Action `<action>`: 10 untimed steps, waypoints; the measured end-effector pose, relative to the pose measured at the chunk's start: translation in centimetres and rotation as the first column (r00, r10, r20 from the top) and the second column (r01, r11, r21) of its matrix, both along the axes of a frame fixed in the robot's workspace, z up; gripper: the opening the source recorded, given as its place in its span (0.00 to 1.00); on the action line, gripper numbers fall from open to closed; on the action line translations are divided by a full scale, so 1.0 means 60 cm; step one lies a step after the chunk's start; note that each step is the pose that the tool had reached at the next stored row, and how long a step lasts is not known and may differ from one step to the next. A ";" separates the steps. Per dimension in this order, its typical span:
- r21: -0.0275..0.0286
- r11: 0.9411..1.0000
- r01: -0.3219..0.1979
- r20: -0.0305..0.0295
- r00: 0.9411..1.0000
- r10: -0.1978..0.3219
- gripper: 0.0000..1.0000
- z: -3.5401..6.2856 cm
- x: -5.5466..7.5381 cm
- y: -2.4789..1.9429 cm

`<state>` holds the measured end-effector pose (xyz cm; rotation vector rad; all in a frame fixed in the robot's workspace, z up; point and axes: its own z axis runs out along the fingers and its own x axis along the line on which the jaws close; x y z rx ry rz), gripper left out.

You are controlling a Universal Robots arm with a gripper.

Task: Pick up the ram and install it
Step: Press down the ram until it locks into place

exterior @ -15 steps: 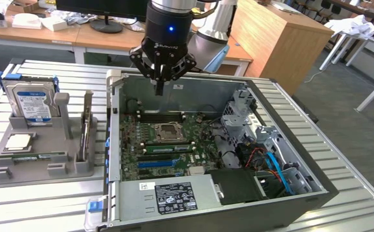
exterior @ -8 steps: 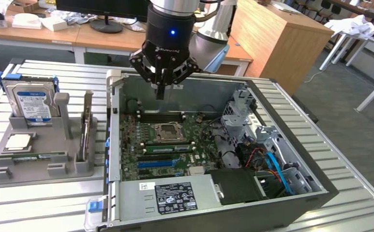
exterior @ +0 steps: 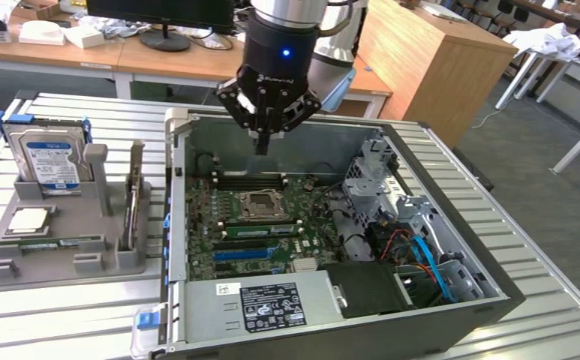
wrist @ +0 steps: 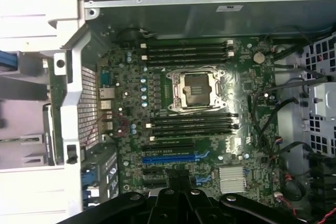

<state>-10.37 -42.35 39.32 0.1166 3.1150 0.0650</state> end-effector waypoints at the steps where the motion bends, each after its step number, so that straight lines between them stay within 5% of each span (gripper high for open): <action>1: 0.000 1.000 0.000 0.000 1.000 0.000 0.10 0.000 0.006 0.0000; 10: 0.000 1.000 0.000 -0.001 1.000 0.000 0.10 0.000 0.056 0.0000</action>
